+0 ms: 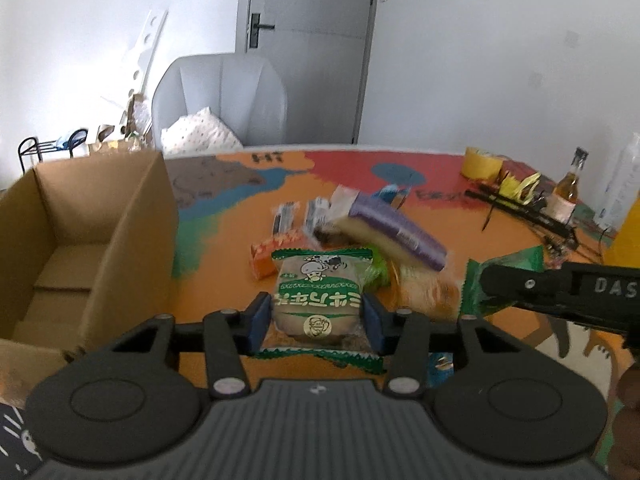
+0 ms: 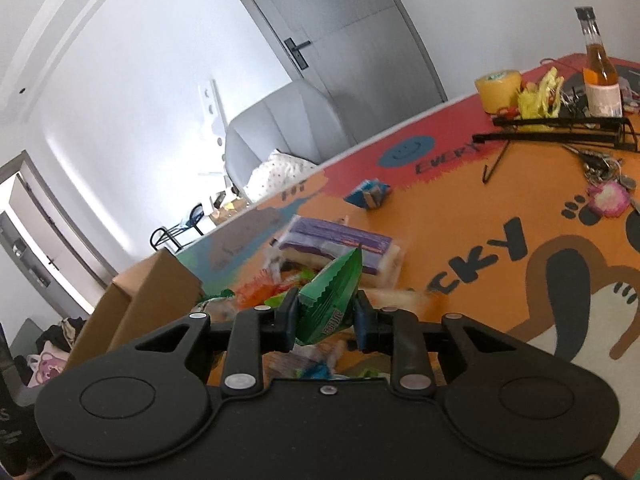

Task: Organize snacks
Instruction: 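Carry the green snack with the right gripper and drop it into the box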

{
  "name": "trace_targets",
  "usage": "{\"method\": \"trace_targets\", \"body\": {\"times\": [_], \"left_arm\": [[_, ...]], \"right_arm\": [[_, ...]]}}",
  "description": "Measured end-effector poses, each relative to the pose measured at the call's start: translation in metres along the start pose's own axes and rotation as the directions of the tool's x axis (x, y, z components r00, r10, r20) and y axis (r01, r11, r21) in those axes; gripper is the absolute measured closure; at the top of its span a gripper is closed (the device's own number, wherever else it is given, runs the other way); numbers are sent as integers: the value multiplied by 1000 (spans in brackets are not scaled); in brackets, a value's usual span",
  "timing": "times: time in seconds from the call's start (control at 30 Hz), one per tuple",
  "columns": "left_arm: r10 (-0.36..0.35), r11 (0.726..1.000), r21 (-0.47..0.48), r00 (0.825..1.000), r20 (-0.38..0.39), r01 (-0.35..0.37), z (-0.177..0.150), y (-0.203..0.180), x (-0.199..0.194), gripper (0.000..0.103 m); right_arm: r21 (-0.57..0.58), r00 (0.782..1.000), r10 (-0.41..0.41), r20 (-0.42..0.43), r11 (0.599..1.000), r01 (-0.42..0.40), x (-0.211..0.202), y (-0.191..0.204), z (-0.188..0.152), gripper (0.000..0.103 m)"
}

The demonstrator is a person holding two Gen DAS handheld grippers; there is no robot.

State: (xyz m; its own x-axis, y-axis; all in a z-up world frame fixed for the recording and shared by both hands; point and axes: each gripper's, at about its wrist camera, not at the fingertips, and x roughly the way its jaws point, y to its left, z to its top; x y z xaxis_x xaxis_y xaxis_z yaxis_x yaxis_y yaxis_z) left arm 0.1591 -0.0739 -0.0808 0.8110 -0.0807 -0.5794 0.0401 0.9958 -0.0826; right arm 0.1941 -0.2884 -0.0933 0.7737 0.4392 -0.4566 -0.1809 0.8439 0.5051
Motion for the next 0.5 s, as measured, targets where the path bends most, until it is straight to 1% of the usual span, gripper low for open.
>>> {"method": "trace_targets", "body": {"times": [0.3, 0.5], "left_arm": [[-7, 1000, -6, 998, 68, 8, 19, 13, -32, 55], [15, 1000, -22, 994, 107, -12, 27, 27, -47, 55]], "right_arm": [[-45, 999, 41, 27, 998, -39, -4, 31, 9, 77], [-82, 997, 75, 28, 994, -73, -2, 53, 12, 77]]}}
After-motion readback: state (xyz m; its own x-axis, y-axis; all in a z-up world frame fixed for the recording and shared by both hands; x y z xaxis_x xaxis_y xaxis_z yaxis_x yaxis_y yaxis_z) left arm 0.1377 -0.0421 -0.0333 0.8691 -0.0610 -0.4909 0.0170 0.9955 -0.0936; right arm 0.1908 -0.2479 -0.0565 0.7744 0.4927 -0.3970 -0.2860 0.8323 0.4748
